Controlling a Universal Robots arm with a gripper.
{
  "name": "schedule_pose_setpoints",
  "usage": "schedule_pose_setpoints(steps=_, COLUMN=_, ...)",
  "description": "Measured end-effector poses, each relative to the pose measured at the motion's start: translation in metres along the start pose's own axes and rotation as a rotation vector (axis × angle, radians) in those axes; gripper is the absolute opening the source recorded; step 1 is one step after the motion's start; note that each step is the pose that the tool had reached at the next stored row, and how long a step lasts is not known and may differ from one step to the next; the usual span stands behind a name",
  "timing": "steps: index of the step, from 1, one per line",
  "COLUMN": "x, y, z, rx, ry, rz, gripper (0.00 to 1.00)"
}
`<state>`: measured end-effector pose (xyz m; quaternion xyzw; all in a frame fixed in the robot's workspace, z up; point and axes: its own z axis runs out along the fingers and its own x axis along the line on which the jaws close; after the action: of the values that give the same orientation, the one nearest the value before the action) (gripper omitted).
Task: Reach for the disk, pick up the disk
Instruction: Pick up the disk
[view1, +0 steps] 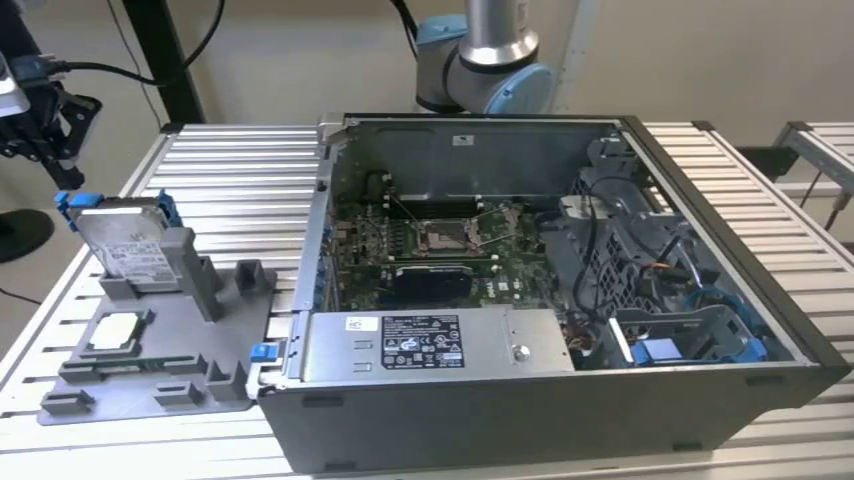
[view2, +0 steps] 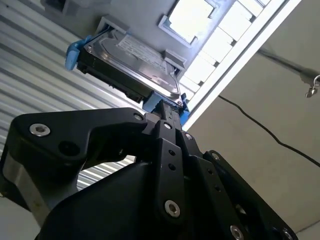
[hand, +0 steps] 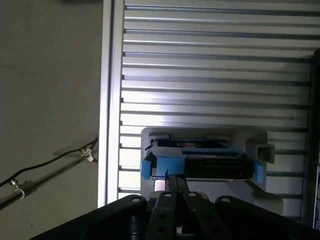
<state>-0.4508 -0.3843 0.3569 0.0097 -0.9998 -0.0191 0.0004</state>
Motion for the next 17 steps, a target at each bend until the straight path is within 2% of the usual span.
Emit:
schedule_pose_setpoints(steps=6, x=0.0002, y=0.0000, z=0.0000, rx=0.0001, ry=0.0007, rz=-0.019, gripper=0.00)
schedule_pose_setpoints(steps=17, x=0.0012, y=0.0000, z=0.0000, rx=0.0016, ry=0.0059, rz=-0.153, gripper=0.00)
